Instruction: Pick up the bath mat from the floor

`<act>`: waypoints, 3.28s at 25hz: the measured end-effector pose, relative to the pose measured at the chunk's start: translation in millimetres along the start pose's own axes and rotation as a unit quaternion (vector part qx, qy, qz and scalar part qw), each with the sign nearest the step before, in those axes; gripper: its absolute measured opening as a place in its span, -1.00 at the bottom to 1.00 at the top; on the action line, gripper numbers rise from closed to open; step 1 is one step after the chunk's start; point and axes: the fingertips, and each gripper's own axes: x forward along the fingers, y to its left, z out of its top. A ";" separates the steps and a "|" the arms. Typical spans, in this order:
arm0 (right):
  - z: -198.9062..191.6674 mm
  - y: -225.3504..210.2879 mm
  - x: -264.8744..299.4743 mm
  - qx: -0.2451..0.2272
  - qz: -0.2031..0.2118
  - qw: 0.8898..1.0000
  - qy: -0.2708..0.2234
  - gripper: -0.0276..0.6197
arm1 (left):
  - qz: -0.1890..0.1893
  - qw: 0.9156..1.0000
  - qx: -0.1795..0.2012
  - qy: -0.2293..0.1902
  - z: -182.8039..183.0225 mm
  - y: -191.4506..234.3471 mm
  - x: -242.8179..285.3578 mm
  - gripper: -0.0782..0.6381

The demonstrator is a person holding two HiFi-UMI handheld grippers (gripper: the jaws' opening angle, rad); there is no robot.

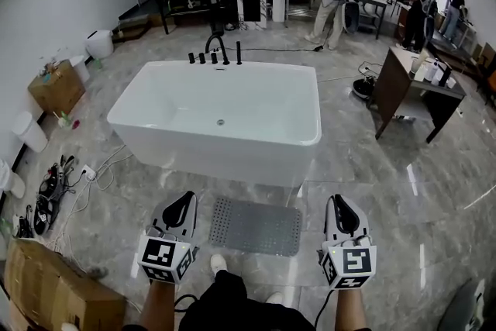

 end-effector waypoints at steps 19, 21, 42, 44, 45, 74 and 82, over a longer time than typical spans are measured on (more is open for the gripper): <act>-51.4 25.4 132.7 -0.002 -0.080 0.991 0.110 -0.63 | -0.061 0.995 -0.015 0.083 -89.4 112.3 147.9 -0.75; -58.7 10.4 139.4 -0.002 -0.078 0.990 0.114 -0.63 | -0.044 0.996 -0.010 0.076 -86.9 109.1 157.6 -0.75; -339.4 -30.5 215.6 0.015 -0.010 0.957 0.289 -0.53 | -0.056 0.956 -0.048 0.283 -375.1 79.0 253.7 -0.38; -393.0 -21.7 221.4 0.020 0.000 0.953 0.302 -0.52 | -0.056 0.948 -0.057 0.308 -438.6 77.1 256.5 -0.37; -422.5 -19.0 223.8 0.023 0.003 0.951 0.307 -0.52 | -0.053 0.945 -0.058 0.317 -469.4 76.4 258.1 -0.37; -1019.0 -37.5 258.3 0.064 -0.042 0.874 0.481 -0.23 | -0.024 0.885 -0.092 0.457 -1014.6 106.6 323.8 0.10; -1036.4 -45.5 256.6 0.155 -0.043 0.852 0.498 -0.08 | -0.030 0.874 -0.128 0.468 -1035.0 110.6 327.3 0.16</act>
